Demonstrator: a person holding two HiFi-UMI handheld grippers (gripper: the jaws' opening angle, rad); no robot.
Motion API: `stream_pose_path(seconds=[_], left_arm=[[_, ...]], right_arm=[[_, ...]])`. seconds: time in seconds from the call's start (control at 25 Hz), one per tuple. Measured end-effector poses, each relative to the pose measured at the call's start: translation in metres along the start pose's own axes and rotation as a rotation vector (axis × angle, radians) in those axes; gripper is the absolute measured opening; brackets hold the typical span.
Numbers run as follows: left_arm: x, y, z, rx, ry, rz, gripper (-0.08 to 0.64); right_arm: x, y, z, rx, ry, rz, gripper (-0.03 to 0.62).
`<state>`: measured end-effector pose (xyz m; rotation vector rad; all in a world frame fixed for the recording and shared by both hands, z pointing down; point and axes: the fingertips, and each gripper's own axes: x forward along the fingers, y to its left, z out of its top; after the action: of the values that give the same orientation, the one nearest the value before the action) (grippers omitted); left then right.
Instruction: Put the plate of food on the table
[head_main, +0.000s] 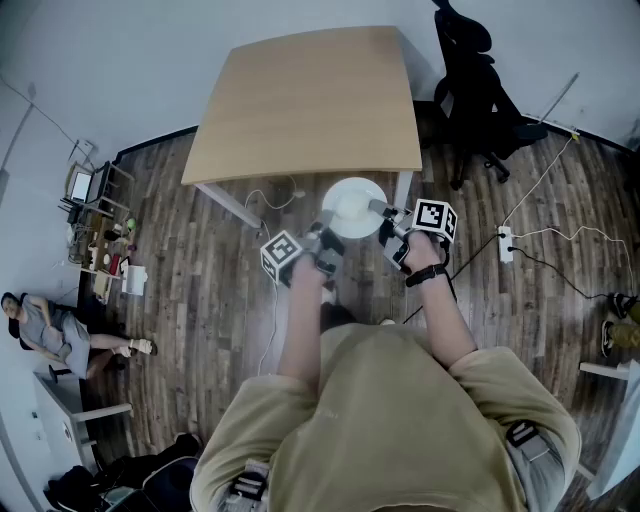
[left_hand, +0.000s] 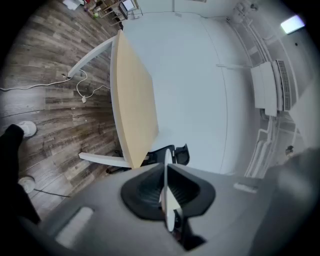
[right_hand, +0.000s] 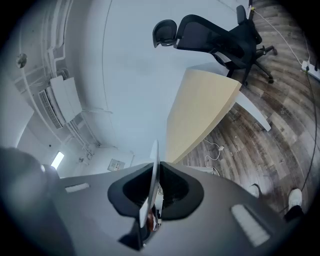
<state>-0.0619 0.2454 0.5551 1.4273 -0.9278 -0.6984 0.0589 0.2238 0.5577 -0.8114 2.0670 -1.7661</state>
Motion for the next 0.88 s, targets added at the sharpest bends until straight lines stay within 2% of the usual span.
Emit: stream_pose_path(seconds=[0.28, 0.44, 0.6, 0.88], left_arm=[[0.008, 0.003, 0.03, -0.009, 0.015, 0.009, 0.012], [0.014, 0.013, 0.026, -0.003, 0.03, 0.01, 0.012], [0.044, 0.003, 0.07, -0.014, 0.059, 0.01, 0.015], [0.082, -0.011, 0.121, -0.03, 0.109, -0.012, 0.015]], right_arm=[[0.029, 0.001, 0.004, -0.011, -0.009, -0.013, 0.032], [0.027, -0.012, 0.004, 0.013, -0.038, -0.014, 0.032], [0.066, -0.002, 0.028, 0.043, -0.066, -0.04, 0.031], [0.115, 0.011, 0.061, 0.031, -0.127, -0.062, 0.029]])
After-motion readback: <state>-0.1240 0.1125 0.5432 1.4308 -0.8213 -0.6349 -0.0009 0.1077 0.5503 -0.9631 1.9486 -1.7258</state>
